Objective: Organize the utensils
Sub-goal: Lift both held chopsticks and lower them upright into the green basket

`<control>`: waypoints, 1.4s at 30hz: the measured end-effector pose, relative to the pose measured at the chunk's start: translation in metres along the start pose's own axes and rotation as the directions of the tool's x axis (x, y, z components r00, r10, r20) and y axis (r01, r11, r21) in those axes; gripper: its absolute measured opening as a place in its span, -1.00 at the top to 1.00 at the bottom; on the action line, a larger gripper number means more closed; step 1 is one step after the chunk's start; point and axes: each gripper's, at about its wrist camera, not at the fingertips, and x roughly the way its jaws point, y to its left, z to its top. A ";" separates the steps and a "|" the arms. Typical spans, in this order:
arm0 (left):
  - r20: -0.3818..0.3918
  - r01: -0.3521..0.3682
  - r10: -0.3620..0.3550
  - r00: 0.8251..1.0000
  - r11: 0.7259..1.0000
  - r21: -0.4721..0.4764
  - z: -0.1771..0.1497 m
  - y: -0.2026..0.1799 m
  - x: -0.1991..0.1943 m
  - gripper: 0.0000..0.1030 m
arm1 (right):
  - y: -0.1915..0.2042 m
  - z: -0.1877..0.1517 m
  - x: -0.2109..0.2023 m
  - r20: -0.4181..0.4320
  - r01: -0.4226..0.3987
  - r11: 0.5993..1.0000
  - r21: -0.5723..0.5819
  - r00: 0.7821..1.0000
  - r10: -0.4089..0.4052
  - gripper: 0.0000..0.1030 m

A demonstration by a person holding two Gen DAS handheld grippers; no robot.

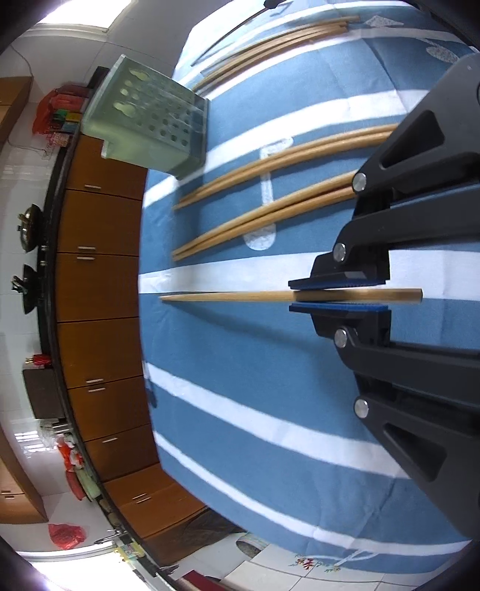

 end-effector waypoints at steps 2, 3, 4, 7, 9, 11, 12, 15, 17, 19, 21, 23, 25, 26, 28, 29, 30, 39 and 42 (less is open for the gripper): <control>0.037 0.000 0.000 0.999 1.000 -0.005 0.005 0.001 -0.012 0.85 | -0.001 0.006 -0.010 0.033 -0.004 1.000 0.005 0.999 0.004 0.86; 0.066 0.002 -0.001 0.998 1.000 -0.011 0.010 0.002 -0.021 0.85 | -0.002 0.009 -0.015 0.048 -0.008 1.000 0.009 0.999 0.007 0.86; 0.084 0.004 -0.002 0.996 1.000 -0.016 0.013 0.003 -0.026 0.85 | -0.003 0.012 -0.019 0.063 -0.010 1.000 0.012 0.998 0.010 0.86; 0.153 0.012 -0.006 0.988 0.999 -0.040 0.026 0.005 -0.048 0.85 | -0.005 0.022 -0.032 0.112 -0.022 1.000 0.022 0.993 0.019 0.86; 0.191 0.016 -0.006 0.982 0.999 -0.051 0.034 0.006 -0.059 0.85 | -0.006 0.029 -0.040 0.144 -0.028 0.999 0.026 0.989 0.024 0.86; 0.231 0.018 -0.005 0.973 0.998 -0.057 0.042 0.006 -0.071 0.85 | -0.005 0.035 -0.048 0.173 -0.034 0.999 0.025 0.984 0.029 0.86; 0.250 0.015 -0.001 0.968 0.998 -0.057 0.046 0.006 -0.077 0.85 | -0.006 0.038 -0.051 0.184 -0.036 0.999 0.026 0.982 0.031 0.86; 0.285 0.017 0.001 0.959 0.998 -0.061 0.054 0.005 -0.088 0.85 | -0.005 0.045 -0.062 0.221 -0.046 0.999 0.027 0.975 0.039 0.86; 0.304 0.018 0.002 0.953 0.998 -0.063 0.060 0.005 -0.095 0.85 | -0.003 0.050 -0.066 0.239 -0.050 0.999 0.021 0.970 0.043 0.86; 0.320 0.015 0.005 0.947 0.998 -0.059 0.066 0.004 -0.100 0.85 | -0.001 0.056 -0.069 0.253 -0.050 0.999 0.015 0.966 0.045 0.86; 0.328 0.013 0.005 0.945 0.998 -0.054 0.070 0.004 -0.104 0.85 | 0.000 0.061 -0.071 0.261 -0.052 0.999 0.014 0.964 0.047 0.86; 0.334 0.011 0.005 0.943 0.999 -0.047 0.076 0.002 -0.106 0.85 | 0.002 0.067 -0.073 0.266 -0.054 0.998 0.015 0.963 0.048 0.86; 0.341 0.005 0.008 0.940 0.999 -0.038 0.084 0.002 -0.110 0.85 | 0.004 0.075 -0.074 0.271 -0.063 0.998 0.020 0.961 0.055 0.86; 0.347 0.007 0.007 0.938 0.999 -0.038 0.088 0.002 -0.112 0.85 | 0.005 0.081 -0.076 0.277 -0.072 0.997 0.023 0.959 0.063 0.86; 0.362 0.015 0.001 0.932 0.999 -0.041 0.100 0.003 -0.120 0.85 | 0.008 0.096 -0.082 0.294 -0.093 0.995 0.026 0.952 0.081 0.86; 0.368 0.020 -0.003 0.930 0.999 -0.042 0.104 0.004 -0.123 0.85 | 0.010 0.102 -0.085 0.304 -0.104 0.994 0.026 0.948 0.091 0.86; 0.381 0.028 -0.010 0.925 0.999 -0.042 0.112 0.004 -0.130 0.85 | 0.013 0.111 -0.091 0.321 -0.121 0.992 0.023 0.941 0.107 0.86; 0.496 0.140 -0.130 0.859 0.990 0.017 0.174 -0.024 -0.189 0.85 | 0.050 0.179 -0.152 0.506 -0.289 0.957 -0.016 0.823 0.257 0.86; 0.519 0.188 -0.183 0.835 0.981 0.044 0.189 -0.044 -0.200 0.85 | 0.063 0.189 -0.160 0.543 -0.330 0.943 -0.034 0.786 0.294 0.86</control>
